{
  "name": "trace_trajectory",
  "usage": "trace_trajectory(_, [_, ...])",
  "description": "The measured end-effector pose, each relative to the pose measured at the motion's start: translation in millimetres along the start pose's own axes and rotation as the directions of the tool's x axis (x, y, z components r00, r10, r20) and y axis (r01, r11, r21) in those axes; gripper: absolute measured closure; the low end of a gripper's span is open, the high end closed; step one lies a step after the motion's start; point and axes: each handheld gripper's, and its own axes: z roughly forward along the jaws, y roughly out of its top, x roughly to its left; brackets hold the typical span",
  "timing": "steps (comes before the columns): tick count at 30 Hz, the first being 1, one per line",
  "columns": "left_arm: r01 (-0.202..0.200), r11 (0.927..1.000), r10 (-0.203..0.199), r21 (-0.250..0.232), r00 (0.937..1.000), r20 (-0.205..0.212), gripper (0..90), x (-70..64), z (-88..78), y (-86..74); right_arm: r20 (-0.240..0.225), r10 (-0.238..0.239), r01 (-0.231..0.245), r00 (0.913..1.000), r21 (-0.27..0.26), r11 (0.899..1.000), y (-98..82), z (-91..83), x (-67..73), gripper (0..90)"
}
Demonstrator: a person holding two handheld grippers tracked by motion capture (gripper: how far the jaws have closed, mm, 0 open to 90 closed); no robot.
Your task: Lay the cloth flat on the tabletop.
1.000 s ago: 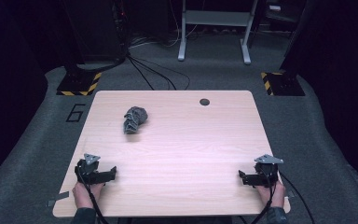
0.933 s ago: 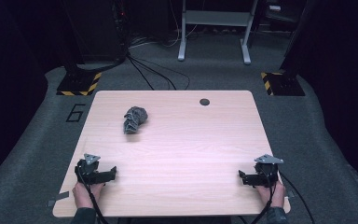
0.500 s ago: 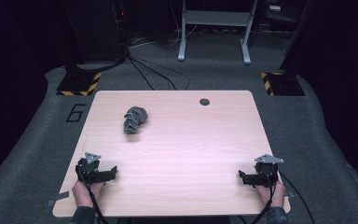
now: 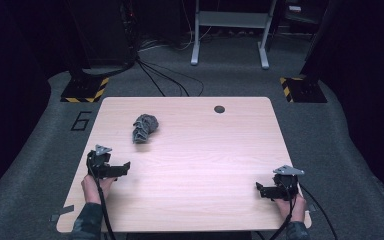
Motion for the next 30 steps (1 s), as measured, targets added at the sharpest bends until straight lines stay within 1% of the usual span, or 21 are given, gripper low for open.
trace_trajectory(1, [0.000,1.0000,0.000,0.000,1.0000,0.000,0.0,0.0,0.0,0.0,0.000,0.000,0.000,1.0000,0.000,1.000,0.0,0.0,0.0,0.4])
trace_trajectory(3, [-0.020,0.9998,0.020,0.006,0.9998,0.002,0.0,-2.5,3.2,8.4,-0.001,-0.002,0.002,1.0000,0.000,1.000,0.0,-0.1,-0.1,0.7])
trace_trajectory(5, [-0.031,0.9995,0.031,0.005,0.9995,0.008,0.0,-5.1,7.6,16.3,0.000,-0.008,0.008,1.0000,-0.004,1.000,0.0,0.0,-0.5,0.7])
trace_trajectory(6, [-0.040,0.9992,0.040,0.003,0.9992,0.004,0.0,-6.3,9.9,19.8,0.000,-0.008,0.008,1.0000,-0.004,1.000,0.0,0.0,-0.6,0.7])
trace_trajectory(7, [-0.043,0.9991,0.042,0.008,0.9990,0.012,0.0,-6.9,12.2,23.7,0.000,-0.006,0.006,1.0000,-0.003,1.000,0.1,0.0,-0.4,0.7])
trace_trajectory(9, [-0.027,0.9996,0.027,-0.004,0.9991,0.032,0.0,-7.9,16.8,30.1,0.000,-0.006,0.006,1.0000,-0.004,1.000,0.1,0.0,-0.4,0.7])
trace_trajectory(10, [-0.018,0.9998,0.018,0.004,0.9983,0.055,0.0,-8.9,18.7,34.6,0.000,-0.004,0.004,1.0000,-0.003,1.000,0.1,-0.1,-0.2,0.8])
trace_trajectory(12, [-0.021,0.9997,0.022,-0.010,0.9974,0.069,0.0,-11.6,20.9,39.6,0.000,-0.009,0.009,1.0000,-0.005,1.000,0.0,0.0,-0.6,0.8])
trace_trajectory(13, [-0.024,0.9996,0.025,-0.012,0.9971,0.072,0.0,-13.2,23.0,42.3,0.000,-0.004,0.004,1.0000,-0.003,1.000,0.1,-0.1,-0.2,0.8])
trace_trajectory(16, [-0.015,0.9999,0.016,-0.007,0.9957,0.091,0.0,-14.7,31.3,49.3,0.001,-0.004,0.004,1.0000,-0.003,1.000,-0.1,-0.2,-0.2,0.8])
trace_trajectory(18, [-0.023,0.9997,0.022,0.004,0.9962,0.085,0.0,-14.4,36.0,54.0,0.000,-0.002,0.002,1.0000,-0.002,1.000,-0.1,-0.2,0.0,0.8])
trace_trajectory(19, [-0.021,0.9997,0.019,0.014,0.9957,0.090,0.0,-13.8,38.3,56.7,0.000,-0.002,0.002,1.0000,-0.002,1.000,-0.2,-0.2,-0.1,0.8])
trace_trajectory(21, [-0.010,0.9999,0.010,0.007,0.9960,0.089,0.0,-12.9,43.7,61.9,0.000,-0.004,0.004,1.0000,-0.003,1.000,-0.1,-0.1,-0.3,0.8])
trace_trajectory(22, [-0.018,0.9997,0.017,0.013,0.9964,0.083,0.0,-12.0,46.0,64.9,0.000,-0.003,0.003,1.0000,-0.003,1.000,-0.1,-0.2,-0.2,0.8])
trace_trajectory(24, [-0.016,0.9995,0.014,0.029,0.9961,0.087,0.0,-9.9,50.4,71.0,0.000,-0.004,0.004,1.0000,-0.003,1.000,-0.1,-0.1,-0.3,0.8])
trace_trajectory(25, [-0.014,0.9997,0.013,0.018,0.9968,0.079,0.0,-9.5,53.3,73.4,0.001,-0.001,0.001,1.0000,-0.003,1.000,-0.2,-0.2,0.0,0.8])
trace_trajectory(26, [-0.024,0.9993,0.022,0.029,0.9972,0.071,0.0,-8.0,55.2,76.5,0.000,-0.001,0.001,1.0000,-0.003,1.000,-0.1,-0.2,0.0,0.8])
trace_trajectory(28, [0.002,0.9996,-0.004,0.029,0.9968,0.079,0.1,-5.1,60.2,81.6,-0.002,-0.002,0.002,1.0000,-0.003,1.000,-0.2,-0.2,-0.1,0.8])
trace_trajectory(29, [0.002,0.9996,-0.004,0.029,0.9977,0.067,0.1,-3.9,62.3,84.1,-0.001,-0.003,0.003,1.0000,-0.004,1.000,-0.2,-0.1,-0.2,0.8])
trace_trajectory(30, [0.000,0.9996,-0.002,0.028,0.9979,0.065,0.1,-2.7,65.2,86.7,-0.002,-0.002,0.002,1.0000,-0.002,1.000,-0.2,-0.2,-0.1,0.8])
